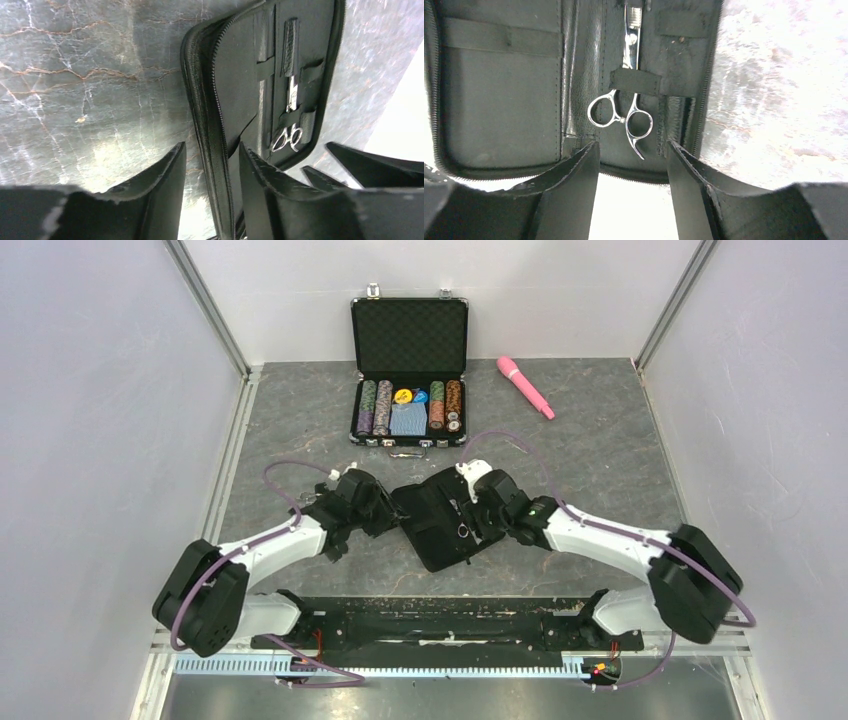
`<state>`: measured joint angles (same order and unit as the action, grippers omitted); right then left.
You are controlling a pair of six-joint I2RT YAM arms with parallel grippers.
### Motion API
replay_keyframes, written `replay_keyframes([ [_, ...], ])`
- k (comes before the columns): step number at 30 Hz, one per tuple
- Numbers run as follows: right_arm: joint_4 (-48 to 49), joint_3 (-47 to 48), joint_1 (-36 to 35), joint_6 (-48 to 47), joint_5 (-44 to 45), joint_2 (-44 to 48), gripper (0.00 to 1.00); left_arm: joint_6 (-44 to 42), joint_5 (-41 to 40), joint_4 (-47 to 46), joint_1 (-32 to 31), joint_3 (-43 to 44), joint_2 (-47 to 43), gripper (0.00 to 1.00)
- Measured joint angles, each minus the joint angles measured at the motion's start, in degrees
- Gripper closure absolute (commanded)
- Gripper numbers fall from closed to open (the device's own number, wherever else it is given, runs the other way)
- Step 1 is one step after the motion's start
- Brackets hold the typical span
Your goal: Sort the hair-cutting tools
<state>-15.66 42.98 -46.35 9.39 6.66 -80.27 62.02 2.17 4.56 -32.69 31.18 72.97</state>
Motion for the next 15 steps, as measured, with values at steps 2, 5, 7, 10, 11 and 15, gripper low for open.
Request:
replay_keyframes([
  [2,1.22,-1.33,0.0,0.0,0.79,3.93,0.41,-1.4,-0.44,1.46,-0.09,0.63,-0.46,0.24],
  [5,3.72,-3.56,0.0,-0.09,1.46,9.25,0.34,-3.98,-3.45,7.04,-0.04,2.86,-3.13,0.09],
  [7,5.7,-5.16,0.0,-0.2,2.03,12.0,0.29,-6.73,-6.1,11.19,0.22,5.4,-5.09,0.04],
  [10,10.75,-9.31,0.0,-0.68,3.08,16.41,0.24,-12.63,-11.5,18.51,1.22,11.76,-7.1,0.0],
  [11,11.98,-10.4,0.0,-0.7,3.39,17.31,0.23,-14.45,-12.83,20.28,1.62,13.57,-7.23,0.0],
  [15,19.1,-16.06,0.0,-1.22,4.11,20.68,0.13,-23.28,-18.49,26.97,3.17,21.14,-6.54,0.0],
])
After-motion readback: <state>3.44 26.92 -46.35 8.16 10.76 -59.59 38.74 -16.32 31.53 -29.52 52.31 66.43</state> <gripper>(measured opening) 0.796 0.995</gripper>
